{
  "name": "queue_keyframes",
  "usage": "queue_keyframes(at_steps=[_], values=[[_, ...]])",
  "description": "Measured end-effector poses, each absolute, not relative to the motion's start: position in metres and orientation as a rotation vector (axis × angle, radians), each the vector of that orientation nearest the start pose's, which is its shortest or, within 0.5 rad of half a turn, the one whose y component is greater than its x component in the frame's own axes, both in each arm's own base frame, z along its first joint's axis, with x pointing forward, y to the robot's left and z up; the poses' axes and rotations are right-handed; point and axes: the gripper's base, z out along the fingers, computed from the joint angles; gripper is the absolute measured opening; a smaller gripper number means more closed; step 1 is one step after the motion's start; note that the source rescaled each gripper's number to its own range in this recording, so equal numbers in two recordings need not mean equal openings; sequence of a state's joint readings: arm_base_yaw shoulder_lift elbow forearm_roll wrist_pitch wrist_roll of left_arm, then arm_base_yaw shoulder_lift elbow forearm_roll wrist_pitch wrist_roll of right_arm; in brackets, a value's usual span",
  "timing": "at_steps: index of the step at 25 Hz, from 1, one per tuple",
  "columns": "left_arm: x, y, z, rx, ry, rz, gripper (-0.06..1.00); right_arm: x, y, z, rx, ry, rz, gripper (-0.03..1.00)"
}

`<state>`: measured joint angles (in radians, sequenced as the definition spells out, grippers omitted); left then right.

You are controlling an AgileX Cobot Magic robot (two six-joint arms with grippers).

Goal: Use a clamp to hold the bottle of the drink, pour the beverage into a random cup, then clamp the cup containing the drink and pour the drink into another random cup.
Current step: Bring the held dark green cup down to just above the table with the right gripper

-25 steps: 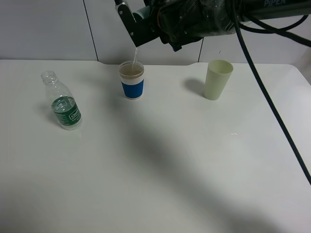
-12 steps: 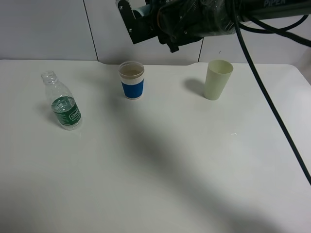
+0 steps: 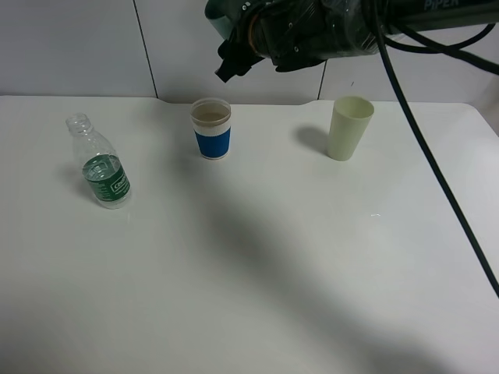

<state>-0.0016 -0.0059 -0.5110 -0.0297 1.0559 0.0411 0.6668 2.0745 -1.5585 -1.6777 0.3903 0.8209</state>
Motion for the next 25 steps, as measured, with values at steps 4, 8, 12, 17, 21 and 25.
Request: queue_keyframes(at_steps=[4,8,12,17,21,25], values=[[-0.007,-0.002,0.281,0.045,2.022,-0.010,1.00,0.399,0.272,0.243,-0.786,1.787,-0.190,0.00],[-0.007,-0.002,0.281,0.045,2.022,-0.010,1.00,0.391,0.272,0.263,-0.668,1.834,-0.034,0.00],[-0.007,-0.002,0.281,0.045,2.023,-0.010,1.00,0.382,0.272,0.279,-0.641,1.856,0.089,0.00],[-0.007,-0.002,0.281,0.045,2.023,-0.010,1.00,0.376,0.275,0.285,-0.661,1.872,0.173,0.00],[-0.007,-0.002,0.281,0.045,2.023,-0.010,1.00,0.363,0.283,0.294,-0.755,1.874,0.279,0.00],[-0.007,-0.002,0.281,0.045,2.023,-0.010,1.00,0.359,0.285,0.297,-0.770,1.871,0.309,0.00]])
